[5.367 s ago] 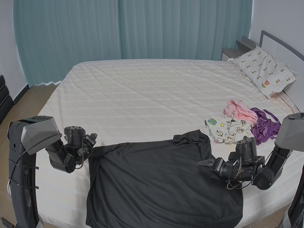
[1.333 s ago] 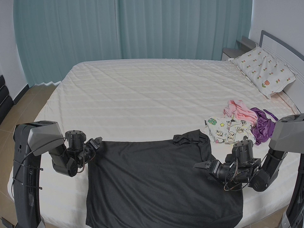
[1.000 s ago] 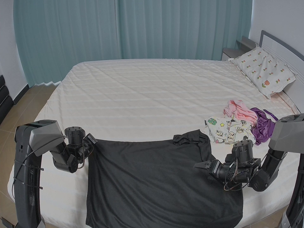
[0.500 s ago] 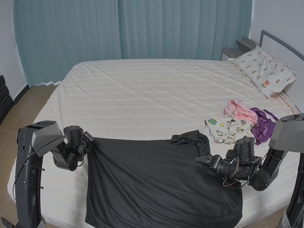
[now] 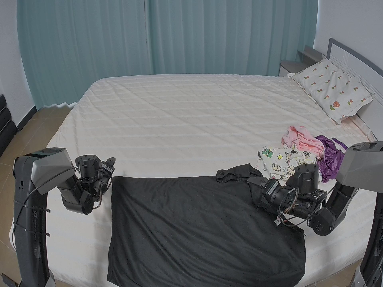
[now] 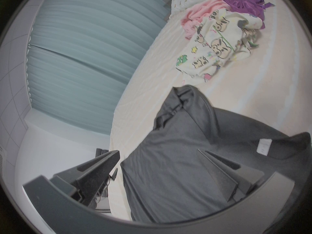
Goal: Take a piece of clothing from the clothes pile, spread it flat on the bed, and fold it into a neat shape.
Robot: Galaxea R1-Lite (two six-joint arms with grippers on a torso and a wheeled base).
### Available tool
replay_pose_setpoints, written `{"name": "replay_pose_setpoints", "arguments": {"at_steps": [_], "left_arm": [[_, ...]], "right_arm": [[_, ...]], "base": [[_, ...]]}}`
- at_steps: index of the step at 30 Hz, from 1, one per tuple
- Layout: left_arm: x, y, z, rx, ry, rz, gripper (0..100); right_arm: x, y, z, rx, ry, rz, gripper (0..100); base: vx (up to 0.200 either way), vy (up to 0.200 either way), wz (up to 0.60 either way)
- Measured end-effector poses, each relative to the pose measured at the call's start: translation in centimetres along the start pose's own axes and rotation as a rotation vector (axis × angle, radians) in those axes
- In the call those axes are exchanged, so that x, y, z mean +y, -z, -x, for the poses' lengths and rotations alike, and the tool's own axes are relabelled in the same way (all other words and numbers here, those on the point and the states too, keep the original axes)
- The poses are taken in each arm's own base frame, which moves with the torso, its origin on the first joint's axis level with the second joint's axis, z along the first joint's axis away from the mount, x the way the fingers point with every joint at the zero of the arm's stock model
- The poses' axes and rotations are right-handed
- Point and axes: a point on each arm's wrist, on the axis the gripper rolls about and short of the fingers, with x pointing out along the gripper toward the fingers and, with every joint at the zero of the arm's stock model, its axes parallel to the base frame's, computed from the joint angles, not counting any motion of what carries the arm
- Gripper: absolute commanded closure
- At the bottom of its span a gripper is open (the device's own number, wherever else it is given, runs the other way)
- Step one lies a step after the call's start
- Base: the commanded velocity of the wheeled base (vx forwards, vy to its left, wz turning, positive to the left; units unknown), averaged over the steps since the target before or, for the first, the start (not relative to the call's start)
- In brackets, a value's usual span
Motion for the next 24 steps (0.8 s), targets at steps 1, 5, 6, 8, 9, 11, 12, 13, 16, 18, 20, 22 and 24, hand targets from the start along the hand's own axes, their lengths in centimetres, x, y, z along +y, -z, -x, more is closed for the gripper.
{"name": "replay_pose_setpoints", "arguments": {"at_steps": [1, 5, 6, 8, 9, 11, 12, 13, 16, 18, 20, 22, 24], "left_arm": [[-0.2, -0.2, 0.4, 0.011, 0.005, 0.016, 0], [-0.6, -0.5, 2.0, 0.076, 0.033, 0.05, 0], [-0.6, -0.6, 2.3, 0.088, 0.036, 0.056, 0], [-0.7, -0.7, 3.0, 0.115, 0.044, 0.067, 0], [-0.7, -0.7, 3.3, 0.126, 0.045, 0.071, 0], [-0.7, -0.8, 3.9, 0.143, 0.046, 0.077, 0], [-0.7, -0.8, 4.1, 0.154, 0.046, 0.083, 0], [-0.6, -0.7, 4.4, 0.165, 0.046, 0.089, 0], [-0.5, -0.6, 5.1, 0.203, 0.054, 0.115, 0], [-0.5, -0.6, 5.5, 0.222, 0.058, 0.127, 0], [-0.4, -0.4, 5.9, 0.239, 0.063, 0.136, 0], [-0.4, -0.2, 6.2, 0.255, 0.065, 0.138, 0], [-0.4, 0.0, 6.5, 0.266, 0.064, 0.138, 0]], "right_arm": [[0.3, -0.1, -0.4, -0.017, -0.004, -0.001, 0], [1.5, -0.4, -2.2, -0.042, -0.001, 0.004, 0], [1.8, -0.4, -2.7, -0.043, 0.004, 0.006, 0], [2.4, -0.6, -3.8, -0.047, 0.016, 0.009, 0], [2.7, -0.6, -4.4, -0.05, 0.023, 0.011, 0], [3.3, -0.8, -5.6, -0.058, 0.04, 0.021, 0], [3.6, -0.9, -6.3, -0.066, 0.049, 0.028, 0], [3.9, -1.1, -7.1, -0.074, 0.06, 0.034, 0], [4.3, -1.2, -9.4, -0.086, 0.098, 0.054, 0], [4.1, -1.0, -10.7, -0.085, 0.123, 0.076, 0], [3.5, -0.7, -11.9, -0.082, 0.148, 0.105, 0], [3.1, -0.3, -13.1, -0.08, 0.159, 0.135, 0], [2.8, -0.1, -14.0, -0.079, 0.164, 0.151, 0]], "base": [[0.0, 0.0, 0.0], [0.0, 0.0, 0.0], [0.0, 0.0, 0.0], [0.0, 0.0, 0.0], [0.0, 0.0, 0.0], [0.0, 0.0, 0.0], [0.0, 0.0, 0.0], [0.0, 0.0, 0.0], [0.0, 0.0, 0.0], [0.0, 0.0, 0.0], [0.0, 0.0, 0.0], [0.0, 0.0, 0.0], [0.0, 0.0, 0.0]]}}
